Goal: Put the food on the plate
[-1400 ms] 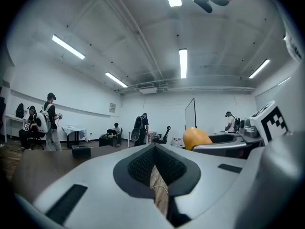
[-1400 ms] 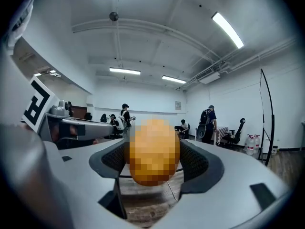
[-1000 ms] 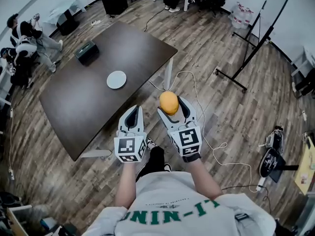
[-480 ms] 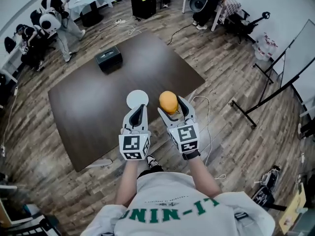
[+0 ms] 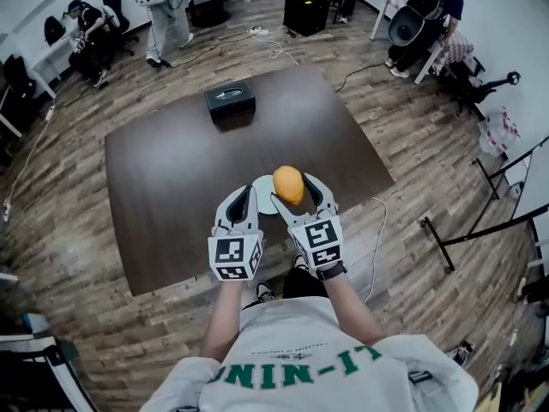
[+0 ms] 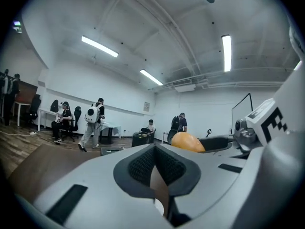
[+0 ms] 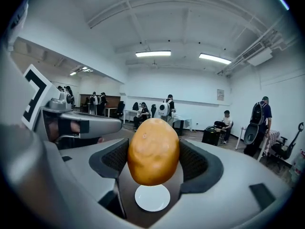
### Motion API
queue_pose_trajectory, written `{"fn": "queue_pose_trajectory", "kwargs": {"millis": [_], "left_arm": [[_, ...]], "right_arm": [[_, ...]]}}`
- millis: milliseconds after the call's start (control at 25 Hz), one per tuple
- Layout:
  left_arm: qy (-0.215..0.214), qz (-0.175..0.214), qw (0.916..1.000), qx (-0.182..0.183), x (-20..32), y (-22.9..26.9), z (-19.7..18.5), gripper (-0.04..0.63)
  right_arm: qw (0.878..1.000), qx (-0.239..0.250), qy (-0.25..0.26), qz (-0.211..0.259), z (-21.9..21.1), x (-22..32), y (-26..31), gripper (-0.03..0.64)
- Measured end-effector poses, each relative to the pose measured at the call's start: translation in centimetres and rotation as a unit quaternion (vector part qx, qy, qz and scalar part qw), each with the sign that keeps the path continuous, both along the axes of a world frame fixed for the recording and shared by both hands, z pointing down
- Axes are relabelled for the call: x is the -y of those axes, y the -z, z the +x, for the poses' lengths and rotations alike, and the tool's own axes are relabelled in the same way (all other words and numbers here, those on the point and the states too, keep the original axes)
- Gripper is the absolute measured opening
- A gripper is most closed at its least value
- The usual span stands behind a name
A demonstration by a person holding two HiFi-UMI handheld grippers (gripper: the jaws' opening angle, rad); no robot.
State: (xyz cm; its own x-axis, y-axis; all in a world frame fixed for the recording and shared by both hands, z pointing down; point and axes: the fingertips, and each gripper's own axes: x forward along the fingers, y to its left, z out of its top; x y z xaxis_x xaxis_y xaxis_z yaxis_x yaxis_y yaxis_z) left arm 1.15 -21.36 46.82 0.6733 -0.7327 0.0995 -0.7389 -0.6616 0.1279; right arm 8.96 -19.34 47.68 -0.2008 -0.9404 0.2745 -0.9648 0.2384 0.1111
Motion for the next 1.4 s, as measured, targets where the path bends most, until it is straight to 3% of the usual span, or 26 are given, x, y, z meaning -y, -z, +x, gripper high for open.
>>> {"fn": "queue_pose_trajectory", "kwargs": {"millis": [280, 600, 960, 1400], "left_arm": [[0.065, -0.01, 0.9978, -0.002, 7.6, -1.5, 0.0, 0.011], [0.113, -0.039, 0.9926, 0.022, 13.1, -5.0, 0.8, 0.011], [0.135, -0.066, 0.9877, 0.043, 14.8, -7.9, 1.6, 0.011], [0.169, -0.094, 0.9797, 0.053, 14.6, -10.0, 0.0, 0.011]], "right_arm": [[0.997, -0.004, 0.052, -0.053, 1.7, 8.0, -4.1, 0.339], [0.984, -0.043, 0.097, -0.141, 3.7, 14.0, -12.4, 0.339], [0.958, -0.041, 0.156, -0.239, 3.3, 14.9, -22.2, 0.339], [0.919, -0.093, 0.221, -0.314, 1.3, 12.9, -31.5, 0.339]]}}
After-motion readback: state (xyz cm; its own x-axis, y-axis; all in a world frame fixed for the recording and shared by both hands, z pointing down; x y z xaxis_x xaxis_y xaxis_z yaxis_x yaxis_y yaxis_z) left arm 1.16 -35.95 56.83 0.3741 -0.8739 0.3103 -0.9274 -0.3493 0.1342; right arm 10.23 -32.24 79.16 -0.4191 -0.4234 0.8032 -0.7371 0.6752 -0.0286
